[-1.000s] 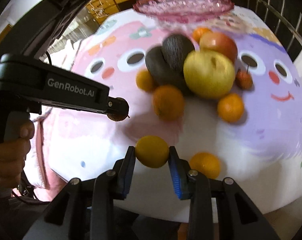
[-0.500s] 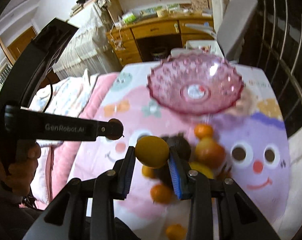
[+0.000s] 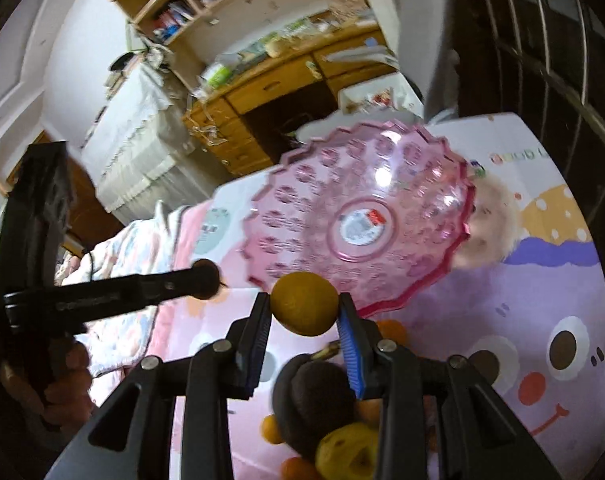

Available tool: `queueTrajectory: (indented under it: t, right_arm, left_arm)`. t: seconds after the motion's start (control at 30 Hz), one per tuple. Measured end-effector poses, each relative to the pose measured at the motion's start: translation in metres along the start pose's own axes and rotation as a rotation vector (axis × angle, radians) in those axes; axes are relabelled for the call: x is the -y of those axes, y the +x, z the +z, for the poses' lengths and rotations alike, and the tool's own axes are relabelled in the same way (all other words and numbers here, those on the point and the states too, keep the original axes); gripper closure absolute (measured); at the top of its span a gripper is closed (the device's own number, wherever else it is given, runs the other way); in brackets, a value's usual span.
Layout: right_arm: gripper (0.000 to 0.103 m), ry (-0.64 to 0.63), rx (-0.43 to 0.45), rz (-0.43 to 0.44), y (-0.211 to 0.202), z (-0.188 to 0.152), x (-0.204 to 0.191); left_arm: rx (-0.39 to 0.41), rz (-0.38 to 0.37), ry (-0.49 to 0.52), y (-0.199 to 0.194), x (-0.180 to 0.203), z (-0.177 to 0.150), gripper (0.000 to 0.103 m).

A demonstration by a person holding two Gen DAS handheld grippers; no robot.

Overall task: Organize fruits
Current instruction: 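Carry both fruits over the pink glass bowl and open both tools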

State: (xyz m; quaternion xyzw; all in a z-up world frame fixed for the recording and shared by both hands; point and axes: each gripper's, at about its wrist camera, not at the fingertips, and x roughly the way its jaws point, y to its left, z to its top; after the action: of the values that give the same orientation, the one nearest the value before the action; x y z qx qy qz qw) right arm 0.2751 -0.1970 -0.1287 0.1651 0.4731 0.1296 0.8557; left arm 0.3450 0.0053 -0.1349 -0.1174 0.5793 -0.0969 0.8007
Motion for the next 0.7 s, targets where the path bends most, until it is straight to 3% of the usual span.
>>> queueTrajectory:
  t: [0.33, 0.4, 0.47, 0.53, 0.7]
  right_arm:
    - [0.069, 0.109, -0.015, 0.019, 0.026, 0.009, 0.038]
    - [0.068, 0.112, -0.028, 0.015, 0.030, 0.010, 0.039]
    - [0.067, 0.121, -0.037, 0.011, 0.033, 0.011, 0.039]
    - [0.058, 0.121, -0.037, 0.017, 0.033, 0.011, 0.039]
    - [0.049, 0.124, -0.017, 0.025, 0.023, 0.008, 0.037]
  left_arm:
    - [-0.020, 0.030, 0.011, 0.031, 0.008, 0.020, 0.072]
    - [-0.021, 0.041, 0.019, 0.032, 0.010, 0.023, 0.065]
    - [-0.019, 0.051, 0.018, 0.031, 0.011, 0.024, 0.048]
    - [-0.009, 0.054, 0.007, 0.026, 0.010, 0.023, 0.041]
    - [0.003, 0.060, -0.028, 0.012, 0.000, 0.014, 0.038]
